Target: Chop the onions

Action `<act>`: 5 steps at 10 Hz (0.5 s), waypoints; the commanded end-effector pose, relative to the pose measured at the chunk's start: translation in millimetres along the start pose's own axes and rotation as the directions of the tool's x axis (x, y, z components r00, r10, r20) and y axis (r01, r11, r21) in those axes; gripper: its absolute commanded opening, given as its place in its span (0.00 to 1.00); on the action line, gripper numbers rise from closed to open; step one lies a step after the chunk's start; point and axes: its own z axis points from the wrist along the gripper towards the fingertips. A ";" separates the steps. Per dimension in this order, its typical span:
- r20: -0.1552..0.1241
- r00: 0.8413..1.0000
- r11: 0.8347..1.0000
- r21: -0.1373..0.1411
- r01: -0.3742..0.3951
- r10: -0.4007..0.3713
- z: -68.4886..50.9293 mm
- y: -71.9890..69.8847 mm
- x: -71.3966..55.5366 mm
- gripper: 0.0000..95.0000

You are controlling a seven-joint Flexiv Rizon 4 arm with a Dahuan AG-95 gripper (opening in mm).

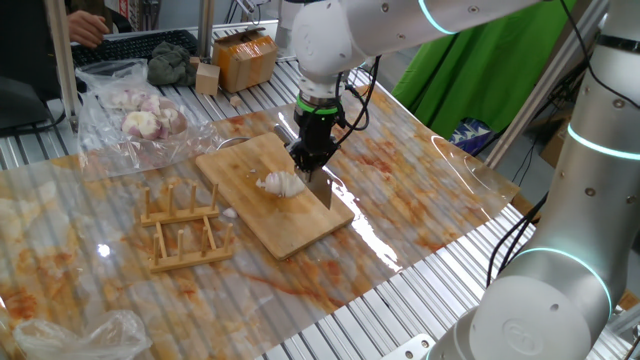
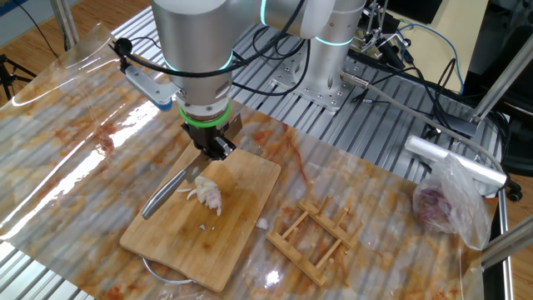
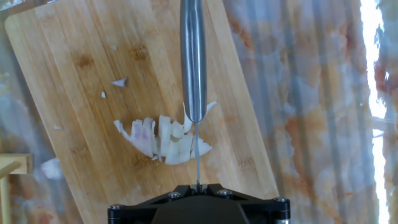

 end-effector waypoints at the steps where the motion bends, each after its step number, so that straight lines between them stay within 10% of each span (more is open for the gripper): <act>1: 0.005 1.000 1.000 -0.002 -0.001 0.001 -1.1 -0.5 0.4 0.00; 5: 0.014 1.000 1.000 0.001 0.013 -0.013 -0.2 -1.5 -0.4 0.00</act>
